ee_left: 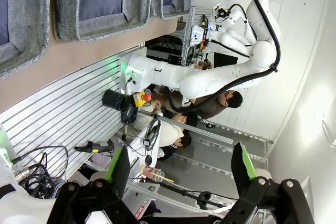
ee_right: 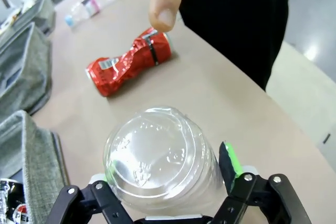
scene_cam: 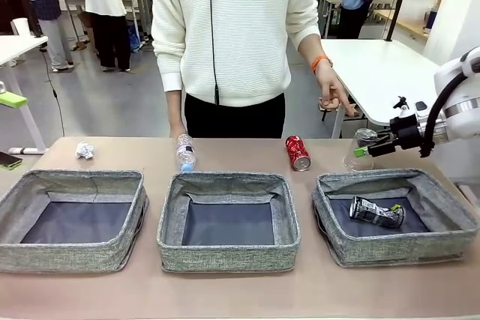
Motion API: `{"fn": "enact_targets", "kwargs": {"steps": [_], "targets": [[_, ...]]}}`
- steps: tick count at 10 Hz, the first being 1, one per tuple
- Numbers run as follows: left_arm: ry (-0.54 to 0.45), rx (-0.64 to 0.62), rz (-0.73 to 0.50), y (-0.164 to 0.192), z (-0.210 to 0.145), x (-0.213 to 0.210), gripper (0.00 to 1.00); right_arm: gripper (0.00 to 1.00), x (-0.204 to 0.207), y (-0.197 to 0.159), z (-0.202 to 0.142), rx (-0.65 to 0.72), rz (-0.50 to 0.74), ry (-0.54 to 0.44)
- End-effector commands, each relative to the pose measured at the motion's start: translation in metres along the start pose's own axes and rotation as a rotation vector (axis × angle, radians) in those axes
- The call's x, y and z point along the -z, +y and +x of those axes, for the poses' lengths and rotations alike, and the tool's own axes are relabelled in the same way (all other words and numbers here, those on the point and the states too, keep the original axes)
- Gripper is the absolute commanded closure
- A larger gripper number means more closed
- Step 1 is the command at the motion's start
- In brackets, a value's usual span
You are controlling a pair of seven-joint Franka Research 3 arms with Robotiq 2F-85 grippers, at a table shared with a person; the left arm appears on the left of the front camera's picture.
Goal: Sort the waste into the appropriate baskets.
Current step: Pick up the waste item pointed out by the person.
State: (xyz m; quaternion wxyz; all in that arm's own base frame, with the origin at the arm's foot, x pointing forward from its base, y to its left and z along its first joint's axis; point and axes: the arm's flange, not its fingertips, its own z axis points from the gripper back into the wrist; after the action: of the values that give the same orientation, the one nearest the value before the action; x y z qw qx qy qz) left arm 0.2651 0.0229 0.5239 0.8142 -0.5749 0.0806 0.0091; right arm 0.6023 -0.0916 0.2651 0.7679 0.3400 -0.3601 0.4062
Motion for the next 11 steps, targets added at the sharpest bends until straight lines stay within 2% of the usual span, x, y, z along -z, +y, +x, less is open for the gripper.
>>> {"fn": "enact_targets", "kwargs": {"steps": [1,2,3,4,5,6,7,10,11], "targets": [[0.004,0.021,-0.017,-0.002,-0.002,-0.002,0.0,0.38,0.001,-0.003,0.002,0.034,-0.016,0.0],[0.004,0.021,-0.017,-0.002,-0.002,-0.002,0.0,0.41,0.001,-0.002,0.001,0.041,-0.011,-0.011],[0.004,0.021,-0.017,-0.002,-0.002,-0.002,0.0,0.57,0.001,0.0,-0.003,0.046,-0.011,-0.015],[0.004,0.021,-0.017,-0.002,-0.002,-0.002,0.0,0.6,-0.001,0.0,-0.006,0.061,-0.013,-0.019],[0.004,0.021,-0.017,-0.002,-0.002,-0.002,0.0,0.76,-0.005,0.0,-0.009,0.082,-0.006,-0.041],[0.004,0.021,-0.017,-0.002,-0.002,-0.002,0.0,0.79,-0.008,0.001,-0.012,0.097,-0.007,-0.054],[0.004,0.021,-0.017,-0.002,-0.002,-0.002,0.0,0.95,-0.013,0.003,-0.013,0.119,-0.006,-0.072],[0.004,0.021,-0.017,-0.002,-0.002,-0.002,0.0,0.95,-0.04,0.01,0.002,0.164,-0.096,-0.083],[0.004,0.021,-0.017,-0.002,-0.002,-0.002,0.0,0.95,-0.065,0.022,0.024,0.193,-0.148,-0.096]]}}
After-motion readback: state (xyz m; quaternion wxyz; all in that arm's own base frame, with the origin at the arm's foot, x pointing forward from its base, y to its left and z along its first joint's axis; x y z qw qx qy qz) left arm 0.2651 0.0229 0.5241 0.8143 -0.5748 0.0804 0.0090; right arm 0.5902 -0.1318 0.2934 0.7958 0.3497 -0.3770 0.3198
